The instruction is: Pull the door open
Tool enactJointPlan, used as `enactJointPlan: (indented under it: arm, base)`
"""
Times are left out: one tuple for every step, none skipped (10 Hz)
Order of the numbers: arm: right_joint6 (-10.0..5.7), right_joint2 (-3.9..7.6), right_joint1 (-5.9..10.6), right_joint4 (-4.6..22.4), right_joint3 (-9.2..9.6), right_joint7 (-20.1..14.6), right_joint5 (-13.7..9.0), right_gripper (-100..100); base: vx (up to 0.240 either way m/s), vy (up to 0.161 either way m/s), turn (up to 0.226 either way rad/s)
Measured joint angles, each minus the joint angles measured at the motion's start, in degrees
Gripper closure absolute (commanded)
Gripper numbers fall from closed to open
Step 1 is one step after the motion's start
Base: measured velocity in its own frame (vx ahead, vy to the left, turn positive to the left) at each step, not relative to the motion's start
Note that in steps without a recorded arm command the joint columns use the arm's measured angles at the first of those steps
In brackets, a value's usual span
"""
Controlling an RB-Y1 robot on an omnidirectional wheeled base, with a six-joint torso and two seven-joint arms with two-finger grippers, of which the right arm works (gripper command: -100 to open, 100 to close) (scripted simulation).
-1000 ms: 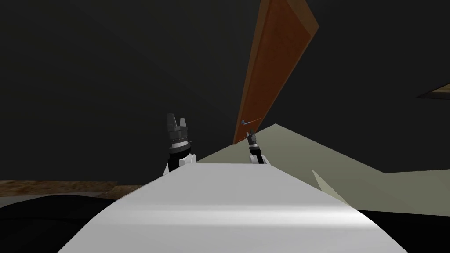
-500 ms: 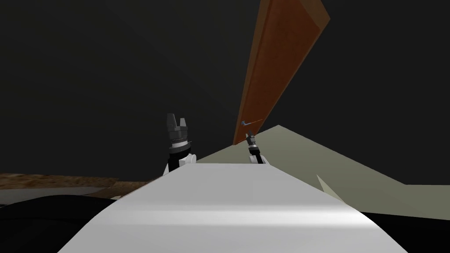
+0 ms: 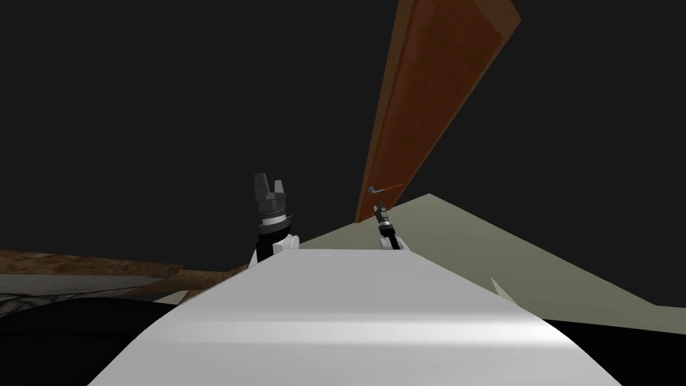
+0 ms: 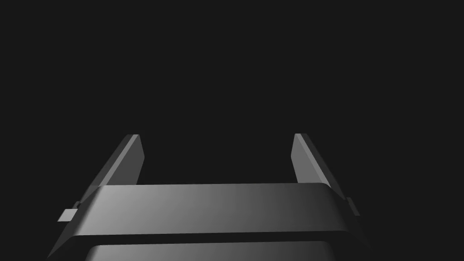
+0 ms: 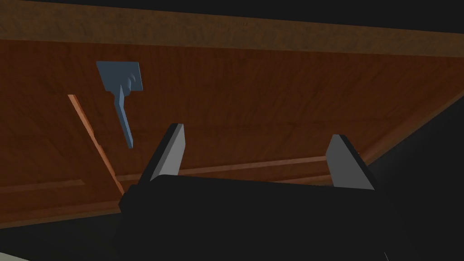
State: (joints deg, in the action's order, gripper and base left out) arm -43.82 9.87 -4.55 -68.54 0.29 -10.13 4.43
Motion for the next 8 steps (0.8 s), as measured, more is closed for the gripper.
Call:
enactJointPlan:
  arm:
    - [-0.66,0.02,0.82,2.14,-0.01,-0.24,0.16,-100]
    - [-1.21,0.16,1.7,4.39,-0.05,-0.53,0.29,-100]
    - [-1.79,0.51,2.4,6.44,-0.11,-1.0,0.39,-100]
    - [-2.21,0.65,3.04,8.19,-0.11,-1.38,0.54,-100]
    - [-2.49,0.81,3.67,9.77,-0.12,-1.72,0.68,-100]
    - [-2.75,0.96,4.33,11.38,-0.12,-2.07,0.82,-100]
    - [-3.09,1.19,4.94,12.9,-0.14,-2.46,0.94,-100]
    - [-3.8,1.38,5.81,14.96,-0.2,-2.81,1.05,-100]
  base:
    - [0.063,-0.132,0.117]
    - [0.058,-0.13,0.115]
    - [0.067,-0.13,0.091]
    - [0.05,-0.128,0.105]
    - [0.026,-0.141,0.12]
    - [0.031,-0.128,0.121]
    - [0.046,-0.126,0.109]
    - [0.054,-0.132,0.1]
